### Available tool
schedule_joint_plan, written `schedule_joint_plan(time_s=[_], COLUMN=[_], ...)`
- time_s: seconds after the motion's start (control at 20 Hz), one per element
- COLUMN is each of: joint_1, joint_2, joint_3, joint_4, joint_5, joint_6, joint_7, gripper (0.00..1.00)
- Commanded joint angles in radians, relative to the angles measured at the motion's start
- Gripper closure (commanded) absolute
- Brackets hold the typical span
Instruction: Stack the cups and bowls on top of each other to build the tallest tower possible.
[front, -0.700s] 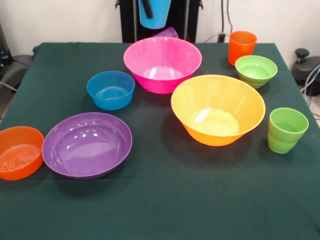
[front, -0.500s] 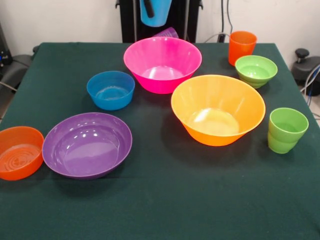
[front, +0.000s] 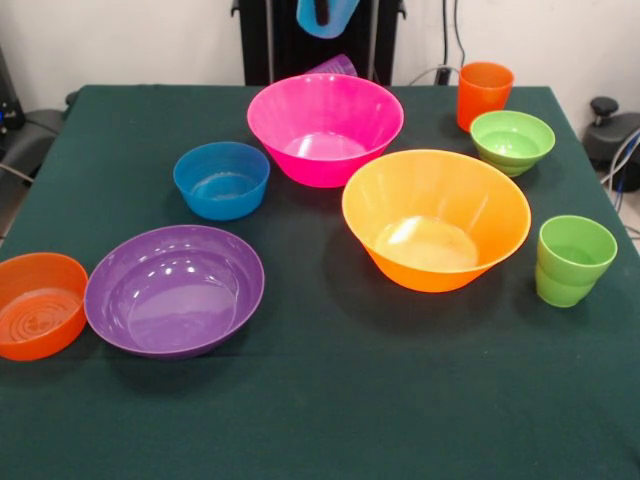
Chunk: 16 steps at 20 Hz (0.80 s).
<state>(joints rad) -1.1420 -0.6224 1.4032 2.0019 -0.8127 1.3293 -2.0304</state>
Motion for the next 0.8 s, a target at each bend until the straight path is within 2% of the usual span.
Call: schedule_joint_plan(time_s=[0.05, 0.5, 0.8], joint_1=[0.04, -0.023, -0.032], joint_2=[0.048, 0.037, 0.043], joint_3=[-0.126, -0.107, -0.11], joint_4=[-0.06, -0.047, -0.039], joint_5=[-0.095, -0.109, -0.126], joint_6=[0.052, 0.021, 0.008], joint_7=[-0.135, -0.188, -0.193], gripper=[1.0, 1.0, 1.0])
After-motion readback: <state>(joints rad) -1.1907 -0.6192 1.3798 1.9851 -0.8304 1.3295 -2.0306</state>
